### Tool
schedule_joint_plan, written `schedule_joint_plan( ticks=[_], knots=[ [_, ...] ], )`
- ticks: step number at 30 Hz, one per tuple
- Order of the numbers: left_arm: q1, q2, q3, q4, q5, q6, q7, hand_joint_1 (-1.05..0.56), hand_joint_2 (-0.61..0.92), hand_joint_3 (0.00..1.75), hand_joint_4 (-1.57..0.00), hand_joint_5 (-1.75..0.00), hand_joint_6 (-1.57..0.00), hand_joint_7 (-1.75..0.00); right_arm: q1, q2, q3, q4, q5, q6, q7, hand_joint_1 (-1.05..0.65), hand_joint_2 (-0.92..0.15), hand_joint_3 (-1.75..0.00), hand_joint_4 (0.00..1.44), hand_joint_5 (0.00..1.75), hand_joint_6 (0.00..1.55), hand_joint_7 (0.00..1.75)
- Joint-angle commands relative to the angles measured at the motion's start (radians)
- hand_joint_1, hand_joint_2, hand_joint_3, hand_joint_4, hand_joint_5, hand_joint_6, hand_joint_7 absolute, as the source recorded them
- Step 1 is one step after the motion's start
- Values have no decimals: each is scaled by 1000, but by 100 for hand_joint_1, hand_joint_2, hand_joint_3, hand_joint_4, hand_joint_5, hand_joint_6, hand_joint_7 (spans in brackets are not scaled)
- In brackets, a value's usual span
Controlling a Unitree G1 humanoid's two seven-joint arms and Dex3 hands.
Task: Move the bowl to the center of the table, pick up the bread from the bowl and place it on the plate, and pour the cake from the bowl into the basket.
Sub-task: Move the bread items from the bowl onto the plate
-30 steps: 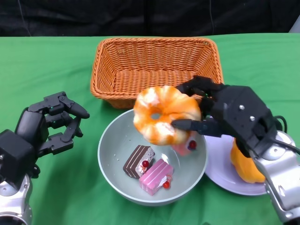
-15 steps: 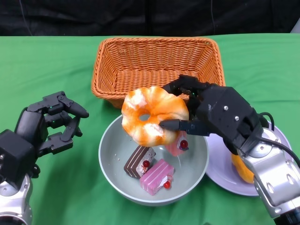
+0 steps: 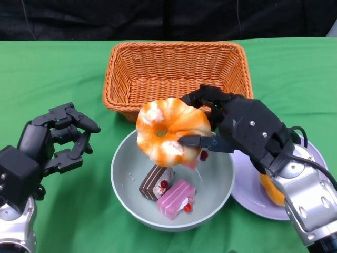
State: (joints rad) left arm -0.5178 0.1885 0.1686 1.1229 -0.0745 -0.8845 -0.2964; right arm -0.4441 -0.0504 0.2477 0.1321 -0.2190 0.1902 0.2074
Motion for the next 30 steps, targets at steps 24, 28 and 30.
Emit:
schedule_joint_plan(
  ticks=[24,28,30],
  knots=[
    [1,18,0,8,12,5,22,2,71,86,-76,-157,-80,-117,-7,-17,22,-10,-41,-63,-6,-37,-92,-7,79,31,87,60],
    [-2,18,3,10,8,6,15,1,71,86,-76,-156,-80,-117,-7,-5,13,3,-29,-72,-19,-37,-92,-8,77,101,88,57],
    [-2,18,3,12,10,5,17,1,71,86,-76,-156,-80,-117,-6,2,6,4,-17,-71,-22,-36,-92,-9,77,116,89,56]
  ],
)
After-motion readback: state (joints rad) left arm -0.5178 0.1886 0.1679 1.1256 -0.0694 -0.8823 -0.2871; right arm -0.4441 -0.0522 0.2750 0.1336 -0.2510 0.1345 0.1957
